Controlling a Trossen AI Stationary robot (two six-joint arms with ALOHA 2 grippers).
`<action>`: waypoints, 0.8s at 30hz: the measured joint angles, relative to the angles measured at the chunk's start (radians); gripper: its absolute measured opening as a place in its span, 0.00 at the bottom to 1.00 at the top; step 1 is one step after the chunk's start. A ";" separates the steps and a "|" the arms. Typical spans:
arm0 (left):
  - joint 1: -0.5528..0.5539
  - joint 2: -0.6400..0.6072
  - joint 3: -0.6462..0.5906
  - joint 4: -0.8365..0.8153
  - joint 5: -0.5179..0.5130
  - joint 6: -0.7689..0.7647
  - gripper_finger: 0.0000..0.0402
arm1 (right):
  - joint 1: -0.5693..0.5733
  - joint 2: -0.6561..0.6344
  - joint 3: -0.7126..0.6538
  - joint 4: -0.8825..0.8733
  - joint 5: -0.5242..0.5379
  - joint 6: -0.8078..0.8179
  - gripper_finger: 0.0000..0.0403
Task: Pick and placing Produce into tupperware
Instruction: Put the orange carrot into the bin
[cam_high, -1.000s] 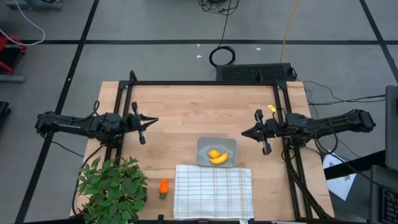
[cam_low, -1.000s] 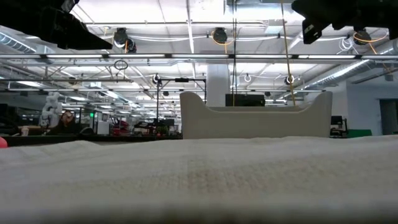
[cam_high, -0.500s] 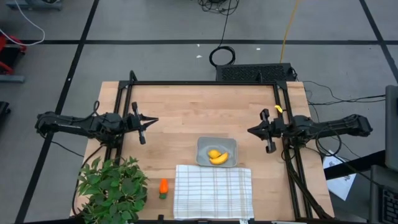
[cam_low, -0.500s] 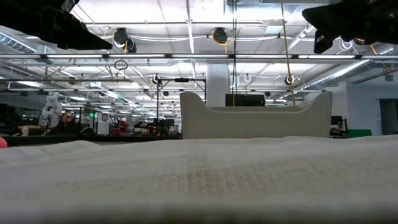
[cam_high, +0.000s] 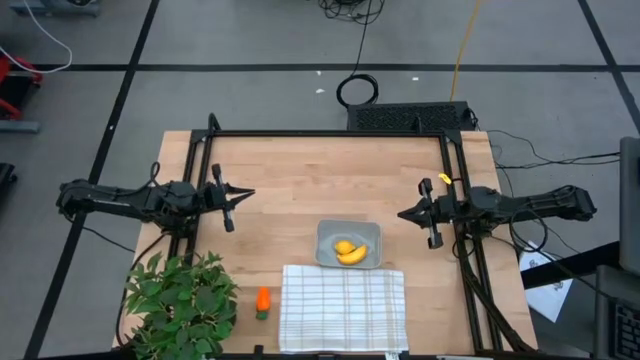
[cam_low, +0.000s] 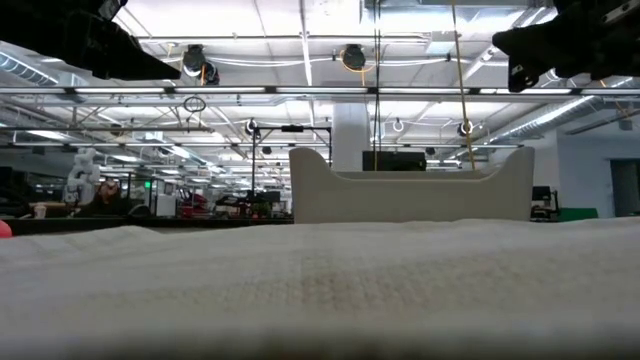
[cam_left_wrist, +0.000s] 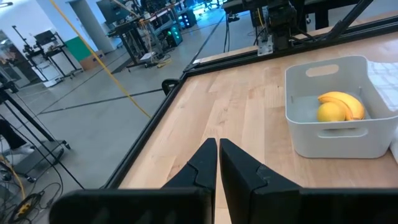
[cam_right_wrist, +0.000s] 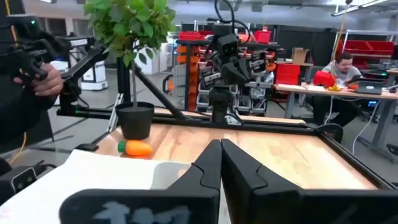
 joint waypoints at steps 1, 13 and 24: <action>0.000 0.000 0.000 0.000 0.000 0.000 0.06 | 0.000 0.000 0.000 -0.005 -0.019 -0.006 0.00; 0.000 0.000 0.000 -0.002 0.000 0.035 0.06 | 0.000 0.000 0.000 -0.019 -0.089 -0.035 0.00; 0.000 0.000 0.000 -0.015 0.001 0.044 0.06 | 0.000 0.000 0.000 -0.018 -0.089 -0.058 0.00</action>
